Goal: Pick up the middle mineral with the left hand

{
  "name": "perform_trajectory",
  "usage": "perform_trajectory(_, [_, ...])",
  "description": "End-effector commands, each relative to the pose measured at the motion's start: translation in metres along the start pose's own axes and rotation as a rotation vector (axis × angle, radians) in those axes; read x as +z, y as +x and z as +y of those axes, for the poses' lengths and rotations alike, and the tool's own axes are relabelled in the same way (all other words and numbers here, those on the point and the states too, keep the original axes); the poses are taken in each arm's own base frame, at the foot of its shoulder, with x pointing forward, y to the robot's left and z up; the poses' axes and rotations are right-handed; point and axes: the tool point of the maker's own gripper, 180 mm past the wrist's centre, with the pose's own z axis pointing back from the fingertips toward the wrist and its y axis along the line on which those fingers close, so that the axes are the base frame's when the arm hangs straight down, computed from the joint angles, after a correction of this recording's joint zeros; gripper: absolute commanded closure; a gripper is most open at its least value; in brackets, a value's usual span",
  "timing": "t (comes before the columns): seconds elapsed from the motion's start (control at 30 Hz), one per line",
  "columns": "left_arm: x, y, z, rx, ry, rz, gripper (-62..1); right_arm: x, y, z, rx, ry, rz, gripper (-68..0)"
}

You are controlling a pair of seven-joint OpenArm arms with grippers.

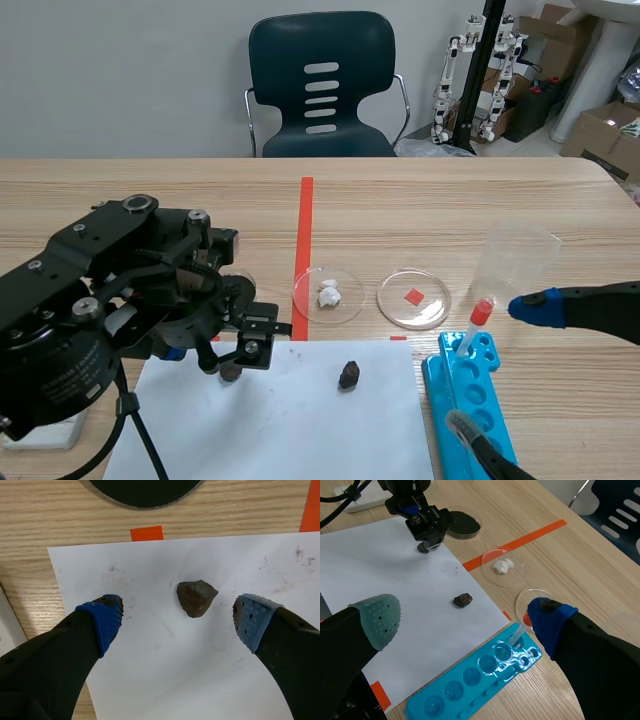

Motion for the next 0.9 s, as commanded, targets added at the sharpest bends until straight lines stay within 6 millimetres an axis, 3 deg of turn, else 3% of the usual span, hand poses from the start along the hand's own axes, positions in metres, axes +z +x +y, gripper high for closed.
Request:
perform_trajectory(0.0, [0.002, 0.005, -0.006, 0.003, -0.015, -0.017, -46.9, 0.0, 0.005, -0.001, -0.006, -0.004, -0.02, -52.9])
perform_trajectory(0.23, [-0.007, 0.001, -0.014, -0.009, -0.016, -0.006, -46.9, 0.0, 0.005, -0.001, -0.006, -0.004, -0.02, -52.9])
perform_trajectory(0.57, [-0.019, 0.002, -0.007, -0.004, 0.011, 0.035, -46.9, 0.0, 0.005, -0.001, -0.006, -0.004, -0.02, -52.9])
perform_trajectory(0.87, [-0.019, 0.001, -0.016, 0.005, -0.023, 0.042, -46.1, 0.0, 0.005, -0.001, -0.006, -0.004, -0.02, -52.9])
